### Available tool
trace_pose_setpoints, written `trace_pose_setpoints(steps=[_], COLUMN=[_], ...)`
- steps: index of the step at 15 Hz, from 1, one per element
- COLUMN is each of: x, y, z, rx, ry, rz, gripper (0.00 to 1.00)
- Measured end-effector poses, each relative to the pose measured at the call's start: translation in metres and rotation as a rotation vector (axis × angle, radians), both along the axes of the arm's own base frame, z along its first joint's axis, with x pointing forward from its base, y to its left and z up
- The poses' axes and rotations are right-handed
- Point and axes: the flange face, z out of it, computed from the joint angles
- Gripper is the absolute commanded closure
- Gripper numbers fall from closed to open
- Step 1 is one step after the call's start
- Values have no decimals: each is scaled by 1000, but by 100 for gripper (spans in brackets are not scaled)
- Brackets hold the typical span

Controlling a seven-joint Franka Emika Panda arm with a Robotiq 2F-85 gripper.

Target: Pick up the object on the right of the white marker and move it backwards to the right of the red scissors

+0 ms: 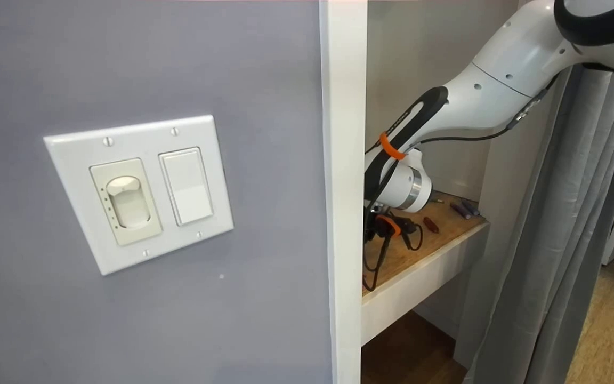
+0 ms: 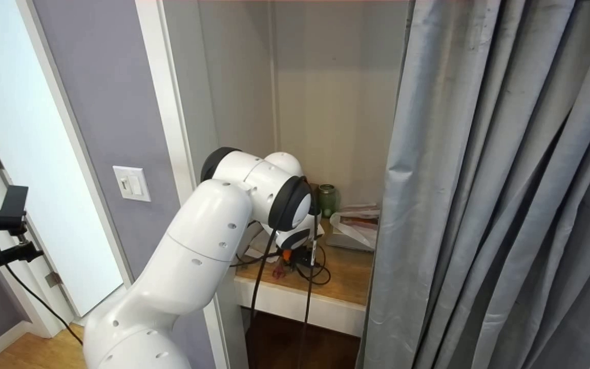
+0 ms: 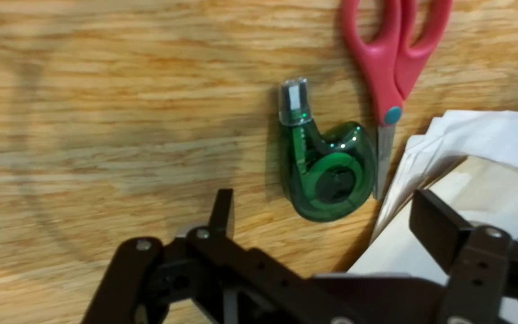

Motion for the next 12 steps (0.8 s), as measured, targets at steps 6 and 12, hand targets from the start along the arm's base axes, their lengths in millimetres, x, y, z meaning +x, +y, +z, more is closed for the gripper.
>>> trace_pose_setpoints(steps=[6,12], x=[6,8], y=[10,19], z=[28,73], rx=[16,55], ry=[-61,-76], rz=[16,66], gripper=[0,0])
